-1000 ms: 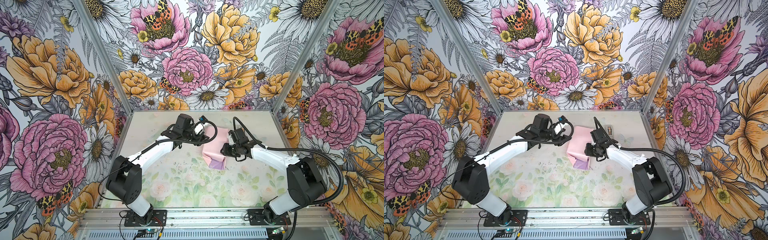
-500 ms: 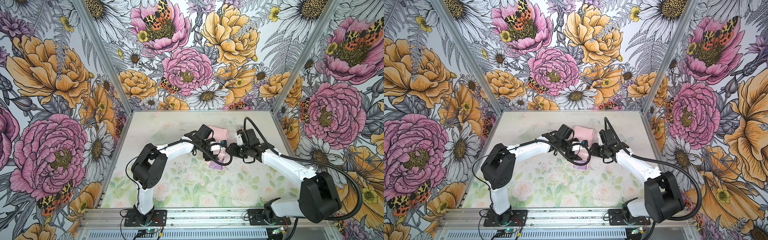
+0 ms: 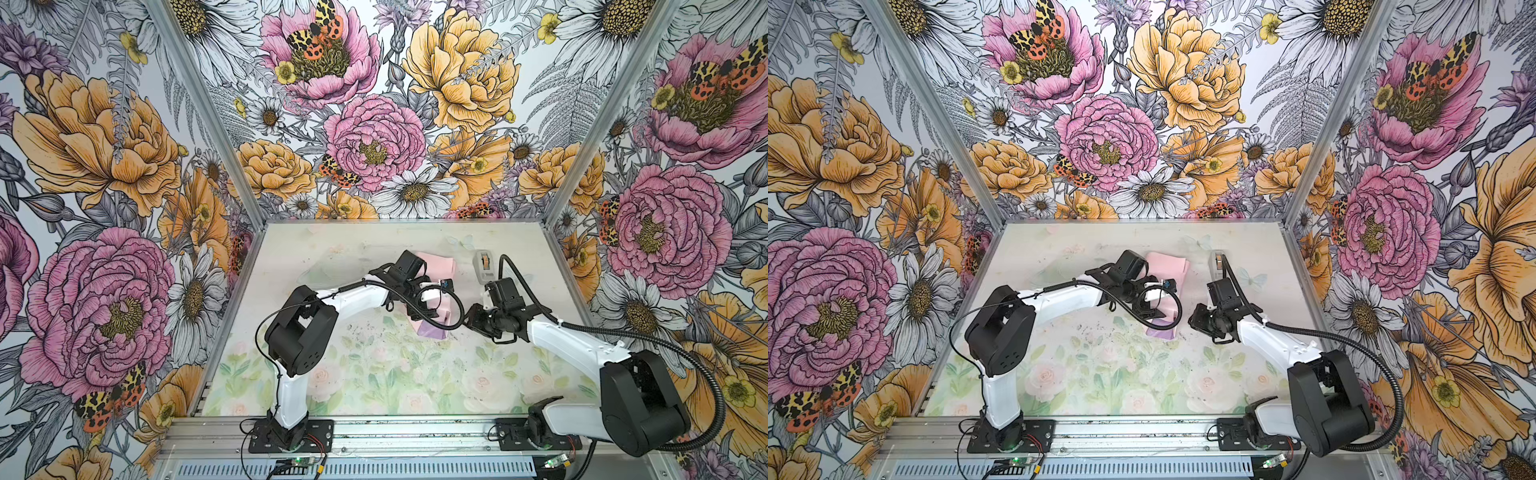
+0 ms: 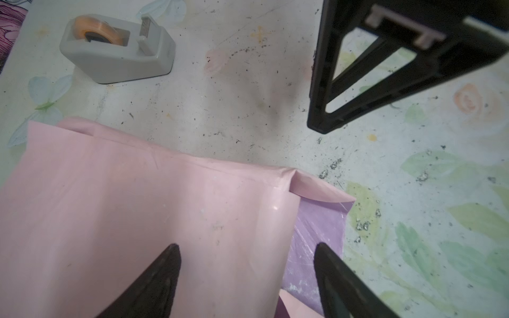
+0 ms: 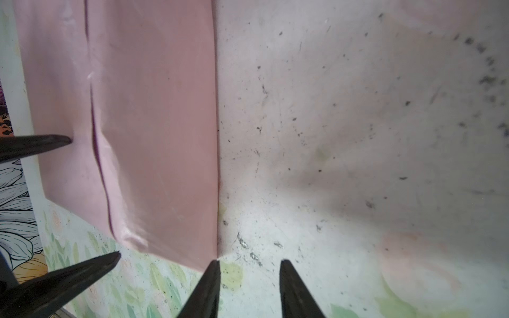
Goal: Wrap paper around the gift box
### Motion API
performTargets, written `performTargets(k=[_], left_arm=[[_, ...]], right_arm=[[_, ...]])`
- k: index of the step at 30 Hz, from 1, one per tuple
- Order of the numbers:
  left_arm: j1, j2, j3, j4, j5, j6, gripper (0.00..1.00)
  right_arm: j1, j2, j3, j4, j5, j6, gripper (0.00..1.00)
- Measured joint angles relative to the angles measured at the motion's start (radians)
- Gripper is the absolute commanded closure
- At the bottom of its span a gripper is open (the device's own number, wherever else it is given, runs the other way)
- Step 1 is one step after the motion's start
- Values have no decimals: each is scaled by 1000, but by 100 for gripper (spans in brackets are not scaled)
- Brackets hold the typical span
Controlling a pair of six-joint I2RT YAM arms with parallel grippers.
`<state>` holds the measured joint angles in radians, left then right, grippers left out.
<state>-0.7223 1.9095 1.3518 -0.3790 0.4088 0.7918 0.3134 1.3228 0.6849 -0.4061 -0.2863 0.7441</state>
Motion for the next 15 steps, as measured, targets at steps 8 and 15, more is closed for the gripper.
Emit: performTargets(k=[8,15], left_arm=[[6,-35,-5,13,-4,39,19],[11,-19,-4,10,-23,58,25]], right_arm=[[0,6,-4,35,-1,9,66],[0,24,-16,53,-11,23,69]])
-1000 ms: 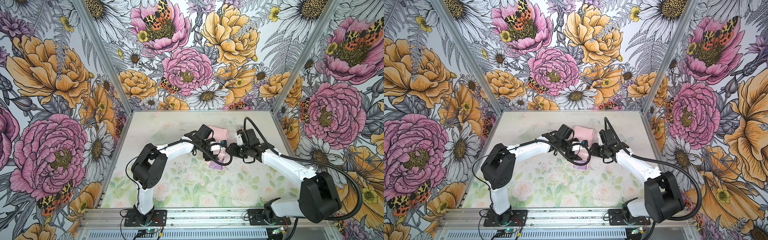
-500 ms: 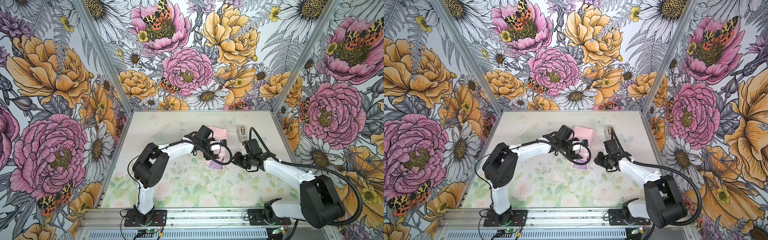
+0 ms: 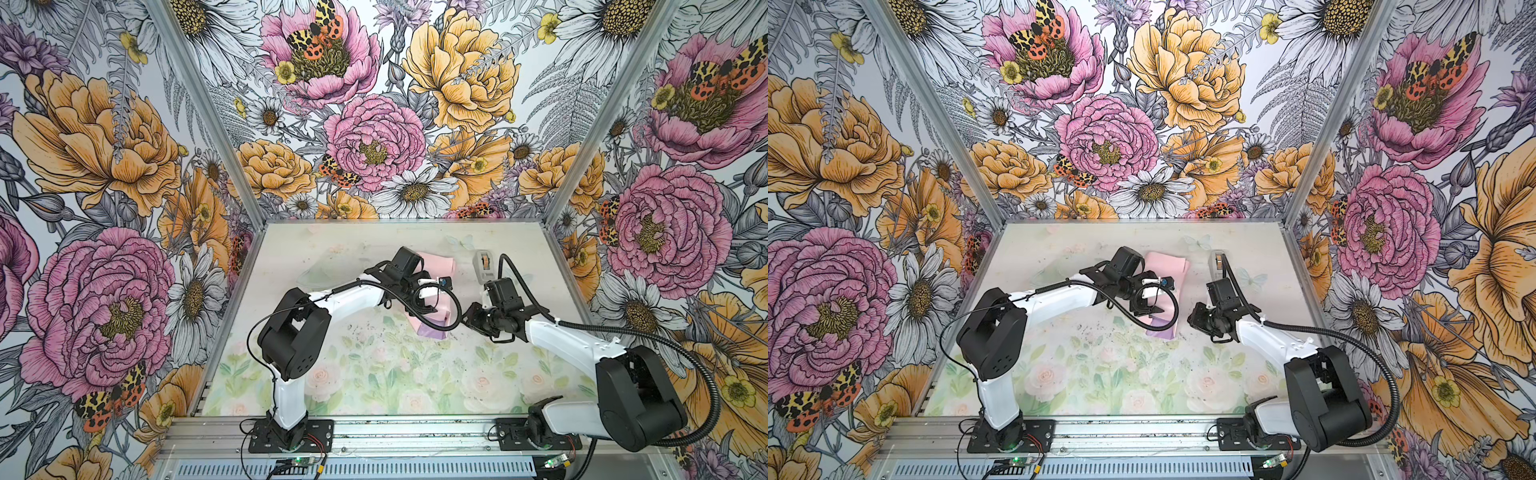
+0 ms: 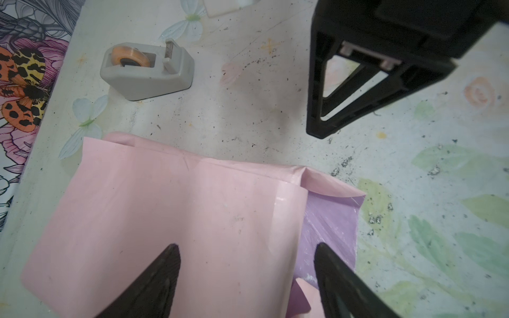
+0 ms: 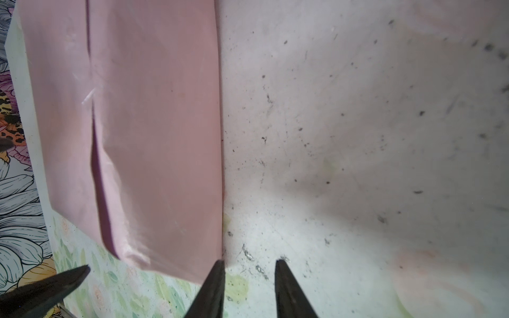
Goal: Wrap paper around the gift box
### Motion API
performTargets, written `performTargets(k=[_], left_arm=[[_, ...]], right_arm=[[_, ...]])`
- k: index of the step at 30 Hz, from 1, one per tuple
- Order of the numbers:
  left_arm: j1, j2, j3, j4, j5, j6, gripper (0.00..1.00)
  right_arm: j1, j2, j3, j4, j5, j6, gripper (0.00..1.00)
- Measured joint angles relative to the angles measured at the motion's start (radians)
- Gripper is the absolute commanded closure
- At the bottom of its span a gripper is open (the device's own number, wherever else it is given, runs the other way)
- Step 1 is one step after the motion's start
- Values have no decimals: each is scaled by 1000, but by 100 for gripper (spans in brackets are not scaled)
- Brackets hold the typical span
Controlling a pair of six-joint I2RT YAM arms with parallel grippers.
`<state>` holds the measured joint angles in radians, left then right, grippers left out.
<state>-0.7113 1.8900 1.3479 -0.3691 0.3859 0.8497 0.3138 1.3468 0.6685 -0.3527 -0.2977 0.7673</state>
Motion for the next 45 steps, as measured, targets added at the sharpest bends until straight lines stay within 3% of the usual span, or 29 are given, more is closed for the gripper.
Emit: performTargets(k=[13,26,38,45], left_arm=[[1,65,22,16,-34,-4,43],[-16,67,-50,203,-138,-51,47],[-19,62,-86,284,-147,-121,47],[-19,62,-92,295,-146,-142,47]], right_arm=[[10,18,-13,51,-11,7,73],[40,51,-13,129,8,47,78],[61,128,-12,230,25,63,81],[28,32,-35,226,19,53,69]])
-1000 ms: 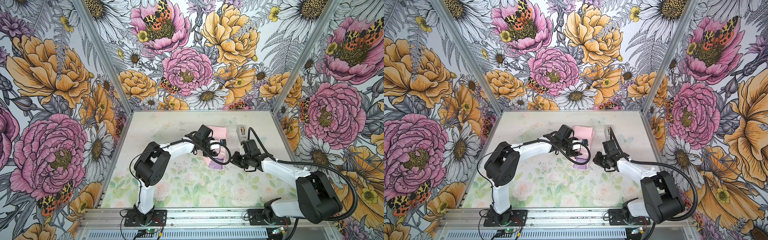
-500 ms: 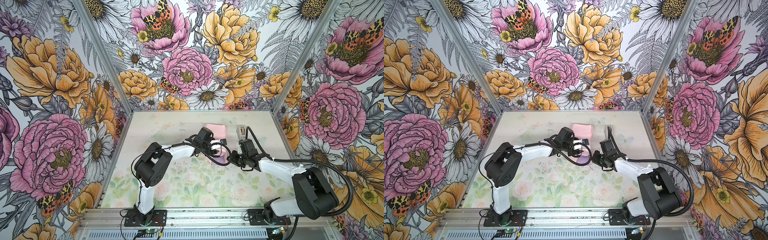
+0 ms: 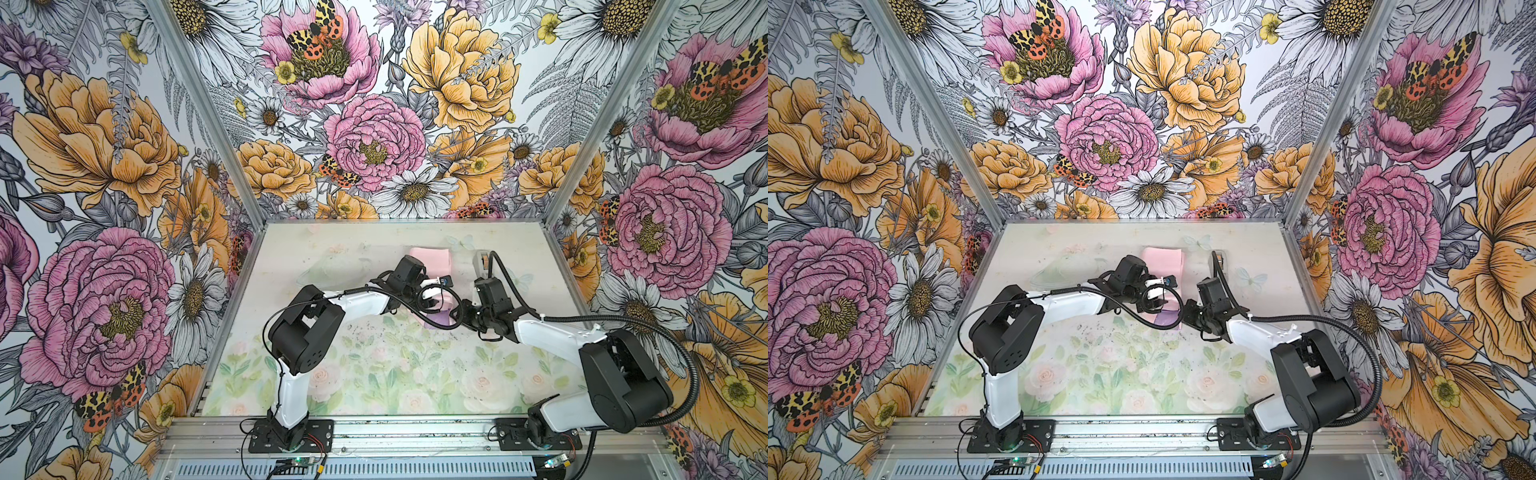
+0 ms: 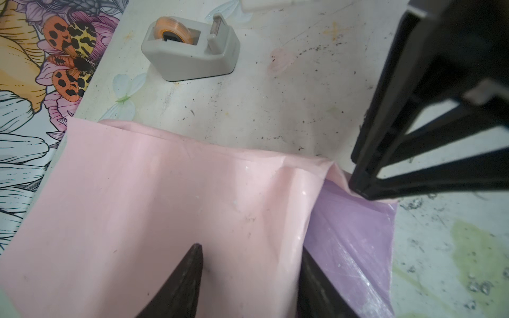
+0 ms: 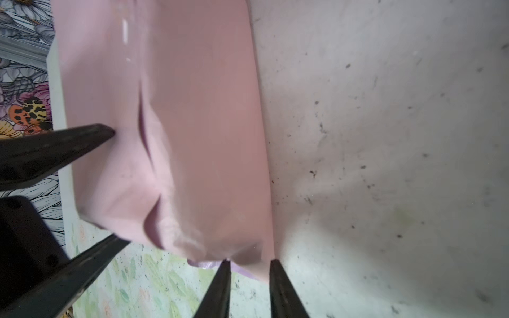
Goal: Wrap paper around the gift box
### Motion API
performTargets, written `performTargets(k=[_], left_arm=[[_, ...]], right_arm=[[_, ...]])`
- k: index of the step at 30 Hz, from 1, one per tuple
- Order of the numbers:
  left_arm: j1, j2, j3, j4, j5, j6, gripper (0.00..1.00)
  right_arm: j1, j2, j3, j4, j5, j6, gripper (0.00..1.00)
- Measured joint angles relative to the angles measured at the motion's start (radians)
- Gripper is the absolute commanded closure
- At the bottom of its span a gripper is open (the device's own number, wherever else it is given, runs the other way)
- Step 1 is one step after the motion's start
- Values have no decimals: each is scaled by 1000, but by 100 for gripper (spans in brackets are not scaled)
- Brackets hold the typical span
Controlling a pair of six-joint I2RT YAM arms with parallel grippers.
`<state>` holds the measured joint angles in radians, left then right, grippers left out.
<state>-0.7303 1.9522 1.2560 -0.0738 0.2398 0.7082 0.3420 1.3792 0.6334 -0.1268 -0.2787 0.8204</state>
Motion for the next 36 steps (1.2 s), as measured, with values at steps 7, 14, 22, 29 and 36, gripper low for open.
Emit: performTargets(k=[7,14,22,29,36], left_arm=[[0,0,-3,4,3,-4,48],[0,0,-3,4,4,-5,48],[0,0,-3,5,11,-23,49],[2,0,-3,10,25,-45,49],[10,0,-3,14,48,-75,49]], right_arm=[[-82,-80,-24,-27,6,-15,78],[-35,74,27,-63,21,-36,81],[41,144,47,-6,31,-42,83],[66,154,29,94,31,-24,83],[68,154,-14,173,38,-9,85]])
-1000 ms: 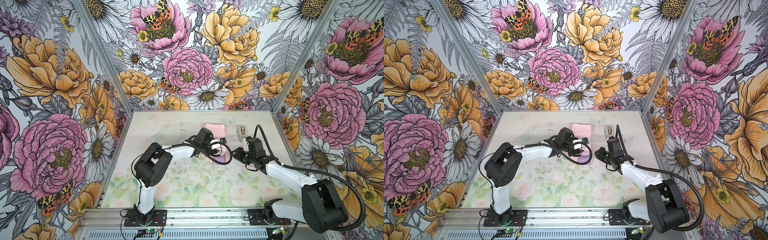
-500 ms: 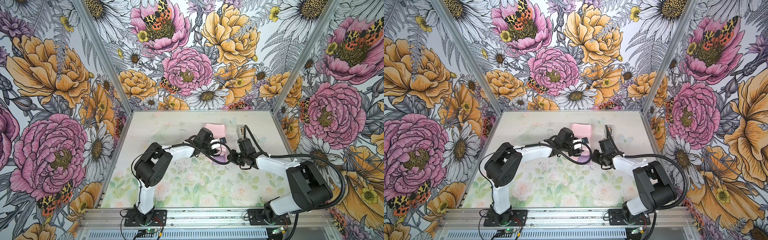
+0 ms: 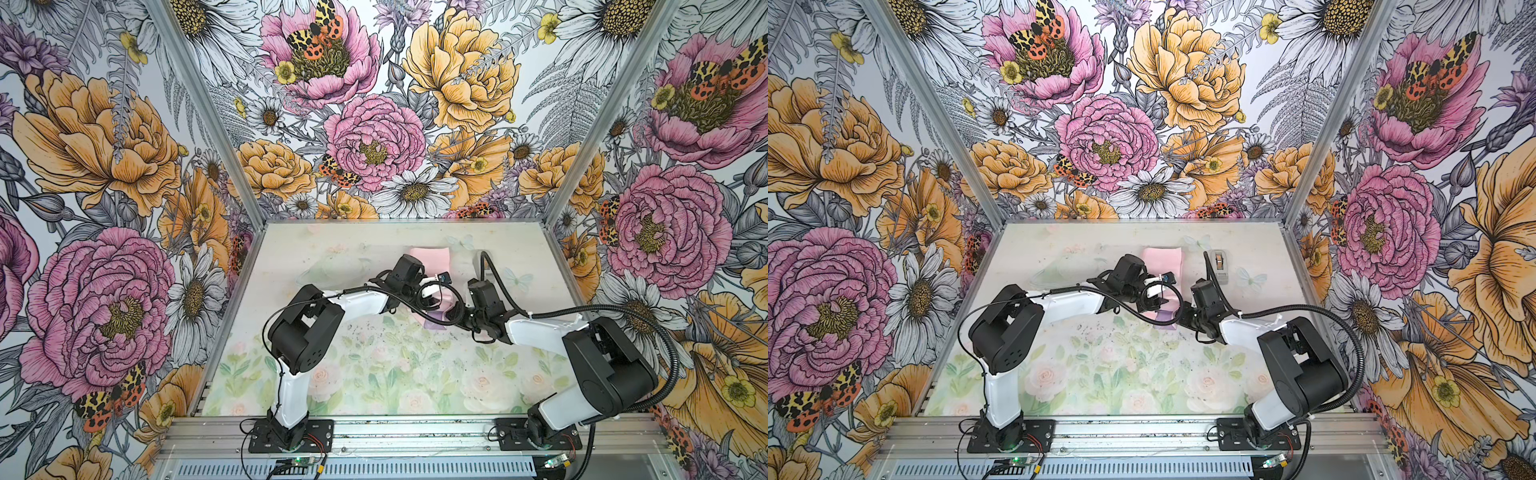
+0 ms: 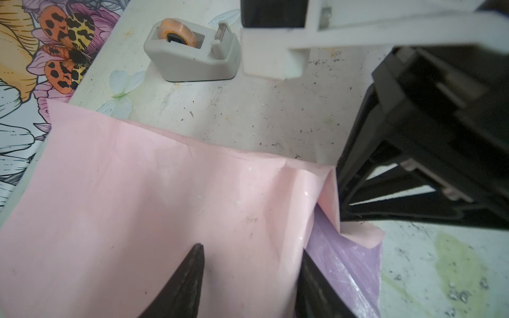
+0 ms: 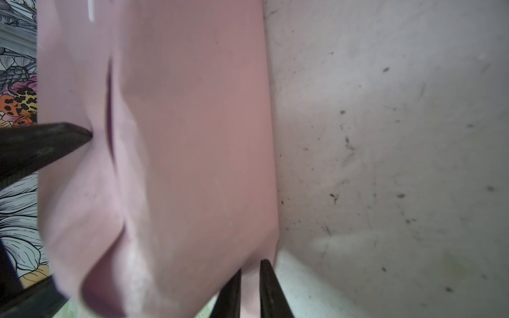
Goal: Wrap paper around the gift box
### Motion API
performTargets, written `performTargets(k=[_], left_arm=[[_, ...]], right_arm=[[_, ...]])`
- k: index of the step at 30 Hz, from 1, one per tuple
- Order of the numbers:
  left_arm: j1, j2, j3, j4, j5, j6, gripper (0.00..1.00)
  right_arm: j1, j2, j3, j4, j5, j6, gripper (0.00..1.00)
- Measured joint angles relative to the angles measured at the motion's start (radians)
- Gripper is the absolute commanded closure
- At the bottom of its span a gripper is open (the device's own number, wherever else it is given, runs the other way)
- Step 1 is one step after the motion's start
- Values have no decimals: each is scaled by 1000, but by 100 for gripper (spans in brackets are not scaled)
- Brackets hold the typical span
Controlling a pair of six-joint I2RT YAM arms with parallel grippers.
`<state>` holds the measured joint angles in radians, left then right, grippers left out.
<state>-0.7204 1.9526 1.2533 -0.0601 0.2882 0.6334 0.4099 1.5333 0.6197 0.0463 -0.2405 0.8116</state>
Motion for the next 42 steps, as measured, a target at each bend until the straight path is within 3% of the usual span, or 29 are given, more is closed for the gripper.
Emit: performTargets(k=[13,23,42], left_arm=[[8,0,-3,7,20,-11,50],[9,1,-3,8,23,-18,50],[19,4,-3,14,54,-34,51]], right_arm=[[0,-39,-22,-18,59,2,81],[-39,-31,-28,-48,75,6,84],[68,65,-26,154,53,43,87]])
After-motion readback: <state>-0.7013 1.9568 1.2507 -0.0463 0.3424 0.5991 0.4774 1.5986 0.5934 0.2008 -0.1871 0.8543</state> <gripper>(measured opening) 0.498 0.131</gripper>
